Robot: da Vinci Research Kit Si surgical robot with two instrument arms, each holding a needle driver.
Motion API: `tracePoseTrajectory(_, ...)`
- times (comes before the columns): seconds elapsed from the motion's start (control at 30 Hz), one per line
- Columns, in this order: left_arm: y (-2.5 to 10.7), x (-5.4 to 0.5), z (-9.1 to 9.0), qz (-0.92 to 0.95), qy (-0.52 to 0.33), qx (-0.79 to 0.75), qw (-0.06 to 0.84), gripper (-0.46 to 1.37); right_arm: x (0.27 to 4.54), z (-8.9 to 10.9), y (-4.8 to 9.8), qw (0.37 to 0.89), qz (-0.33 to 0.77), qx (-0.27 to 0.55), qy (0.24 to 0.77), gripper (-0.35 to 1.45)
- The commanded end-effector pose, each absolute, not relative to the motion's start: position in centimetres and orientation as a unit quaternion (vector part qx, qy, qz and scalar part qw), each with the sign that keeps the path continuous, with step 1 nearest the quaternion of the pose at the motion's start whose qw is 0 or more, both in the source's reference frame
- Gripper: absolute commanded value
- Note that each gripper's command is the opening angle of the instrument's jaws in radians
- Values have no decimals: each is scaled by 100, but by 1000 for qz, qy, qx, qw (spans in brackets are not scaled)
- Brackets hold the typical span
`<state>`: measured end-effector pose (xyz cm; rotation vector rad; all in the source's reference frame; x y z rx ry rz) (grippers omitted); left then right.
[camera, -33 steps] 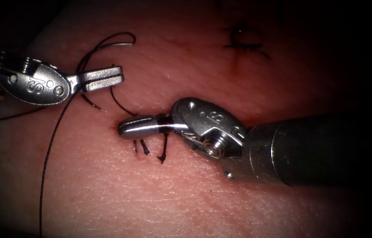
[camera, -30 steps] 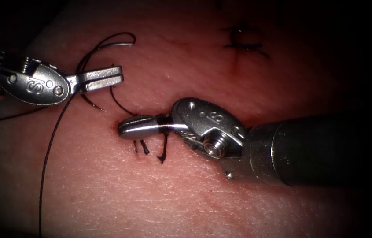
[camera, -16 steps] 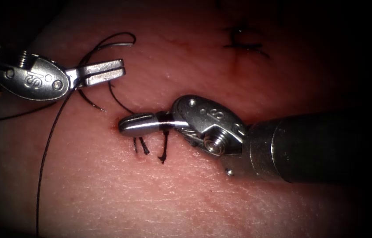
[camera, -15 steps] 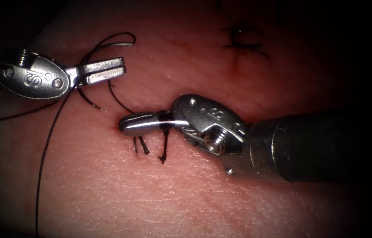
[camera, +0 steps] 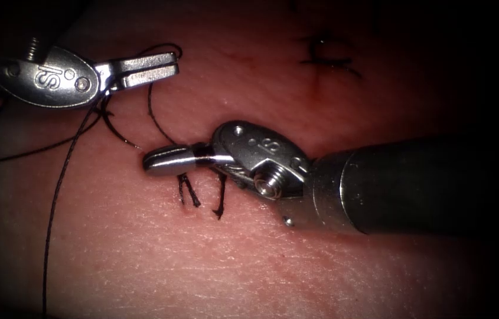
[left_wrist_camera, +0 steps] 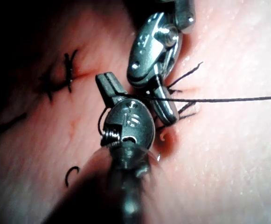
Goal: Wound Closure
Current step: Wrap suture once clockwise around right gripper
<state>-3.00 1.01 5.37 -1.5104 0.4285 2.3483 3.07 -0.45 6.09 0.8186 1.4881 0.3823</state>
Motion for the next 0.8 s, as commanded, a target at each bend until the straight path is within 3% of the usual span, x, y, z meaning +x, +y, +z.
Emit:
tracePoseTrajectory(0.03, 99, -304, 536, 819, 145, -535, 152, -35, 309, 613, -42, 646, 171, 356, 653, -35)
tracePoseTrajectory(0.8, 65, -333, 545, 796, 96, -591, 94, -35, 333, 620, -2, 588, 182, 378, 692, -35)
